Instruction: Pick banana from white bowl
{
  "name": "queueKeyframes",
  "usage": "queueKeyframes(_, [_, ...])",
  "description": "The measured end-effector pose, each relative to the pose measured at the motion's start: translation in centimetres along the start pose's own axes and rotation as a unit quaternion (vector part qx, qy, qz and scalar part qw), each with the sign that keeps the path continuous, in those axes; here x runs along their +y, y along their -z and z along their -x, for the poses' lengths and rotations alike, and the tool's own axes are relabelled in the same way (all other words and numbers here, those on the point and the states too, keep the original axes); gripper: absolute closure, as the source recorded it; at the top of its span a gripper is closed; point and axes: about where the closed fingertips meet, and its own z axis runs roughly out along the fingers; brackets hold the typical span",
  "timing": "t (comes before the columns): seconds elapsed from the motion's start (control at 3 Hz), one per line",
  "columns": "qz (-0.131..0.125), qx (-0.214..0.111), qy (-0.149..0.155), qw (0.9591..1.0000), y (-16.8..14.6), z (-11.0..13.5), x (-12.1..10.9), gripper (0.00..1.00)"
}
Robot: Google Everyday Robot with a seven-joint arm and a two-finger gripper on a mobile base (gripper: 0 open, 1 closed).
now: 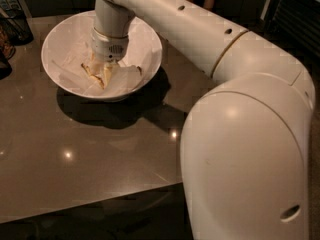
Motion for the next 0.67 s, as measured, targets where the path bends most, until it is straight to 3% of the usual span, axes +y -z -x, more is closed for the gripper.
queueKeyframes(0.33, [-0.027, 0.007, 0.001, 0.9996, 1.81, -0.27, 0.88, 0.62])
queueKeyframes(0.67, [-0.028, 0.007, 0.001, 0.9996, 1.94, -0.22, 0.92, 0.59])
